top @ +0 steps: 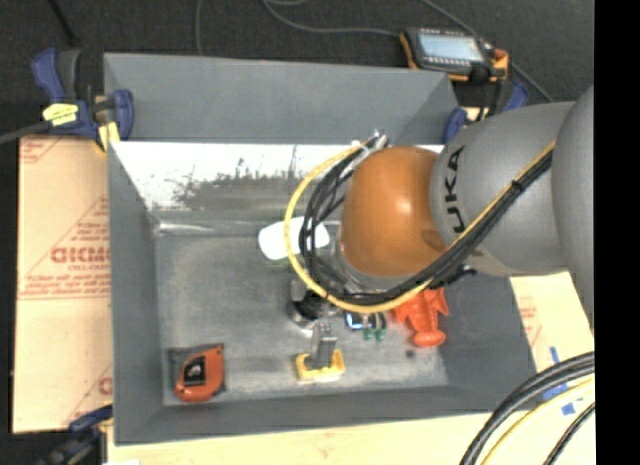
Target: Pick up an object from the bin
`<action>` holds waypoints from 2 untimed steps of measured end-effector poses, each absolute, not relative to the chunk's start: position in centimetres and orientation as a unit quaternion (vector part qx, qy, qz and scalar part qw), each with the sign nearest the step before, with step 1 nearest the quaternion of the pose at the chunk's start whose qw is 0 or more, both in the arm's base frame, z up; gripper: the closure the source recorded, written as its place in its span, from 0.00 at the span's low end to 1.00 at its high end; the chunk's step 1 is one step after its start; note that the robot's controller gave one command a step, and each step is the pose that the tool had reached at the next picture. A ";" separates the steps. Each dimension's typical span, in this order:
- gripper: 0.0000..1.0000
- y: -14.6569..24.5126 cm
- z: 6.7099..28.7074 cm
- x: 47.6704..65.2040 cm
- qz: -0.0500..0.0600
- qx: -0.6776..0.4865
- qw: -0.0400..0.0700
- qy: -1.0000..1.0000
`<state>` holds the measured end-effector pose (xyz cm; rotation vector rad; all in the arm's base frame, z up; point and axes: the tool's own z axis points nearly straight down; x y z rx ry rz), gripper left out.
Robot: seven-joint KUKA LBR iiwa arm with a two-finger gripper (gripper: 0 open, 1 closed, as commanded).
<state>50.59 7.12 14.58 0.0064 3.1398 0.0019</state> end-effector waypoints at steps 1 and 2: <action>0.00 7.1 14.6 50.6 0.001 0.002 0.001 1.000; 0.00 2.9 13.5 52.7 0.001 0.019 0.003 1.000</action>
Offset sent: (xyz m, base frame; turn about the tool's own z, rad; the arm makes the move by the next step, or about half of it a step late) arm 0.0294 -0.0652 -0.0167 0.0573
